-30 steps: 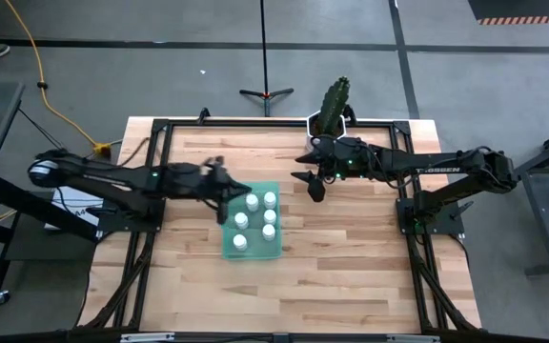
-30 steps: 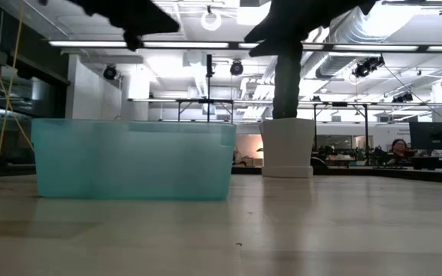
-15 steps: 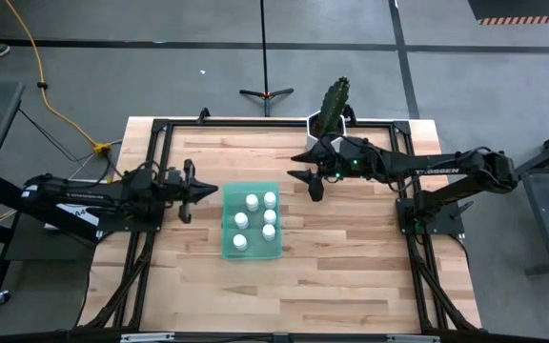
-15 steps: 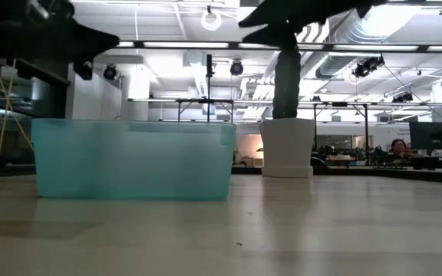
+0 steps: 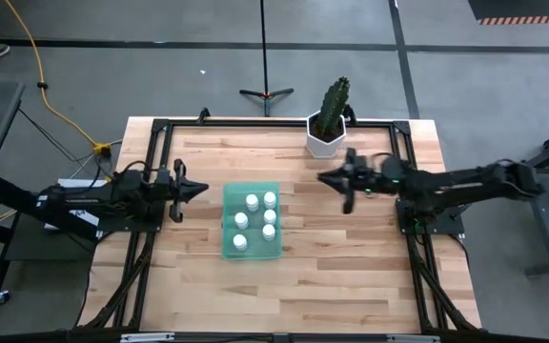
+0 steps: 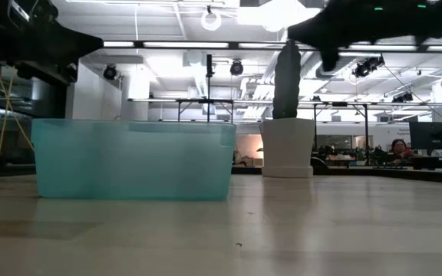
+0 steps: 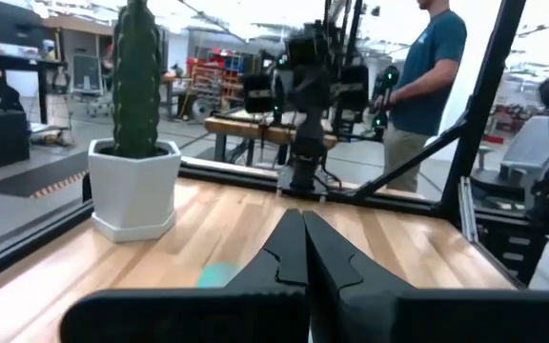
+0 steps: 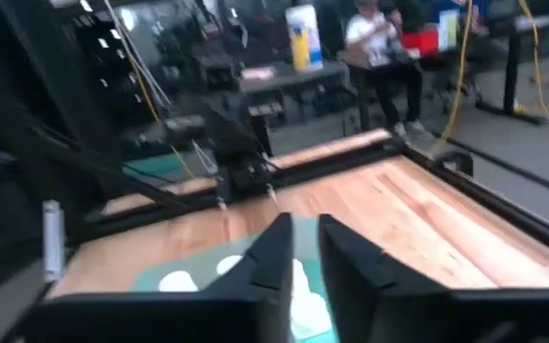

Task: Pick and place pill bottles into a basket
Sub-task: Return to Home Position

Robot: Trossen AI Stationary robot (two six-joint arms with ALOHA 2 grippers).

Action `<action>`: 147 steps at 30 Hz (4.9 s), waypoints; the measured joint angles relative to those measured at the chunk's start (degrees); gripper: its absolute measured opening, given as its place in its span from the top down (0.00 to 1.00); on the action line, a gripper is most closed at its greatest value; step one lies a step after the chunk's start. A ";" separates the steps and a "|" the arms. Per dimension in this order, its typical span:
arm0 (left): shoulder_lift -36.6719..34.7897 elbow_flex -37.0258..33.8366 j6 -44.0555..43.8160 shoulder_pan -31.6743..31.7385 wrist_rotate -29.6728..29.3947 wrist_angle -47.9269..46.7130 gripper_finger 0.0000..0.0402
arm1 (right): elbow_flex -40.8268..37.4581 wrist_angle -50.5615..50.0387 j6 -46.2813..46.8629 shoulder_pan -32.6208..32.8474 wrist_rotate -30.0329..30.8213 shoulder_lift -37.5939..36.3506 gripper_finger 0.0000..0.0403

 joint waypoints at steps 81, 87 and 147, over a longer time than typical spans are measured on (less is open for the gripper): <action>-2.42 -3.96 3.01 0.00 1.12 -2.91 0.77 | -25.98 -11.09 -6.36 -10.16 -11.97 -43.27 1.00; -2.42 -3.98 3.01 0.00 1.15 -2.93 0.78 | -25.98 -11.14 -6.36 -10.16 -11.97 -43.27 1.00; -2.42 -4.05 2.99 0.00 1.04 -2.95 0.78 | -26.03 -11.18 -6.35 -10.16 -11.99 -43.27 1.00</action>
